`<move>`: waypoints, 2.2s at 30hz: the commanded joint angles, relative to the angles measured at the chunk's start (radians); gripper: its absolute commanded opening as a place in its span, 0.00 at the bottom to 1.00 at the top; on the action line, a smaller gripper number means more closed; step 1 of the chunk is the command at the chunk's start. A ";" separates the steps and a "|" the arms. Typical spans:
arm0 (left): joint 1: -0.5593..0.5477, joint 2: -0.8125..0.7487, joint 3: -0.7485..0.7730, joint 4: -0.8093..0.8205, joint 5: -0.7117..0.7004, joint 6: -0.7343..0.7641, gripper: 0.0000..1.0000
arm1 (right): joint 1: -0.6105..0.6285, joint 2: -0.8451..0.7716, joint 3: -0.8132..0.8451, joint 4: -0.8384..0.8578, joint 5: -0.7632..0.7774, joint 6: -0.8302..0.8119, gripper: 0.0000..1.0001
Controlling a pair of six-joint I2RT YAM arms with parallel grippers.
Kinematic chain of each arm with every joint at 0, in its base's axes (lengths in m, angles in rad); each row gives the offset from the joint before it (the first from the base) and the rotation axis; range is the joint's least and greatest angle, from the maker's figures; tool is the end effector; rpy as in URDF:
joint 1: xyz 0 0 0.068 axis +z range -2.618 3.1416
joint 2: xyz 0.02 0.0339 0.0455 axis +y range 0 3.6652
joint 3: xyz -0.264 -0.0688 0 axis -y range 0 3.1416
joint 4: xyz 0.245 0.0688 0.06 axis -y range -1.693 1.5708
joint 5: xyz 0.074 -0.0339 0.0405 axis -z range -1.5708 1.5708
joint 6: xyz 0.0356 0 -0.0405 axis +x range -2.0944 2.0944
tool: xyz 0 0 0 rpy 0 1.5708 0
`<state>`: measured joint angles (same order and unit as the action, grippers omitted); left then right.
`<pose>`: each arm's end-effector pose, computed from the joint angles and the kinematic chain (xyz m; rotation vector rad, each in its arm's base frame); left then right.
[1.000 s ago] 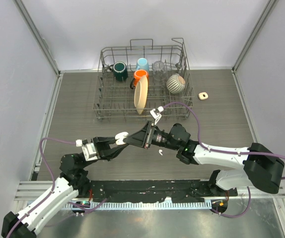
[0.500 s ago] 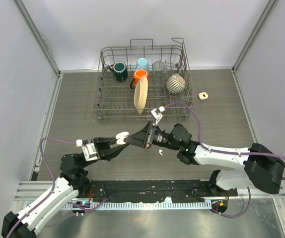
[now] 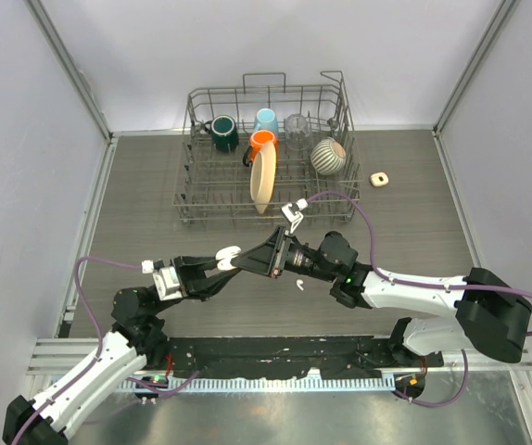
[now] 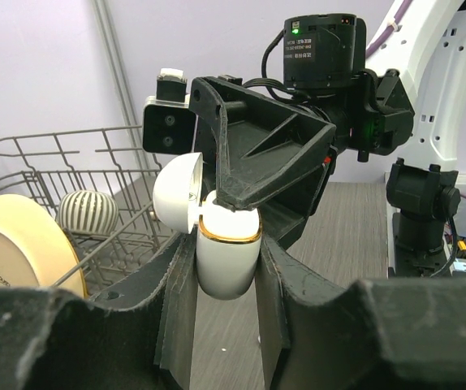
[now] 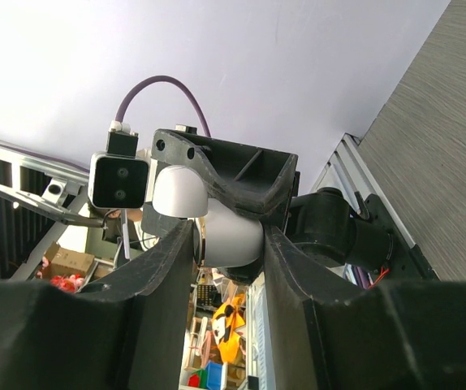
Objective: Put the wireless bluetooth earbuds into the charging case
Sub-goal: Open the charging case, then pick up the earbud from the center of the board.
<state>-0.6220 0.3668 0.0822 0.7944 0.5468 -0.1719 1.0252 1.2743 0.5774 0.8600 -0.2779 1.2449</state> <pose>0.0840 -0.0830 0.2479 0.7441 0.9373 -0.9908 0.1349 0.2410 0.2723 -0.0951 1.7776 1.9795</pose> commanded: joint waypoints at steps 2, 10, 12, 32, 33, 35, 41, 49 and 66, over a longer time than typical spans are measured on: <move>-0.002 0.001 0.021 0.055 -0.019 -0.001 0.34 | 0.003 -0.006 0.001 0.053 0.006 0.002 0.01; -0.001 0.001 0.021 0.063 -0.015 -0.006 0.38 | 0.003 -0.003 0.001 0.053 0.008 0.004 0.01; -0.001 0.003 0.019 0.063 -0.015 -0.008 0.39 | 0.003 -0.001 0.001 0.053 0.009 0.002 0.01; -0.001 -0.018 -0.004 0.066 -0.059 0.012 0.00 | -0.011 -0.143 -0.028 -0.123 0.106 -0.116 0.74; -0.002 -0.025 -0.004 0.056 -0.067 0.015 0.00 | -0.014 -0.170 -0.024 -0.166 0.121 -0.145 0.75; -0.001 -0.048 -0.007 0.026 -0.082 0.026 0.00 | -0.017 -0.260 -0.001 -0.332 0.166 -0.243 0.76; -0.001 -0.094 -0.013 -0.018 -0.116 0.045 0.00 | -0.022 -0.460 0.039 -0.835 0.494 -0.398 0.76; -0.001 -0.063 -0.019 0.035 -0.061 0.031 0.00 | -0.088 -0.500 0.041 -1.260 0.723 -0.420 0.73; -0.001 -0.006 -0.029 0.109 -0.025 -0.011 0.00 | -0.117 -0.314 0.082 -1.308 0.793 -0.518 0.75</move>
<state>-0.6224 0.3710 0.0574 0.8387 0.5129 -0.1757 0.9257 0.8856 0.6014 -0.4427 0.4404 0.8173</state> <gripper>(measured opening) 0.321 0.753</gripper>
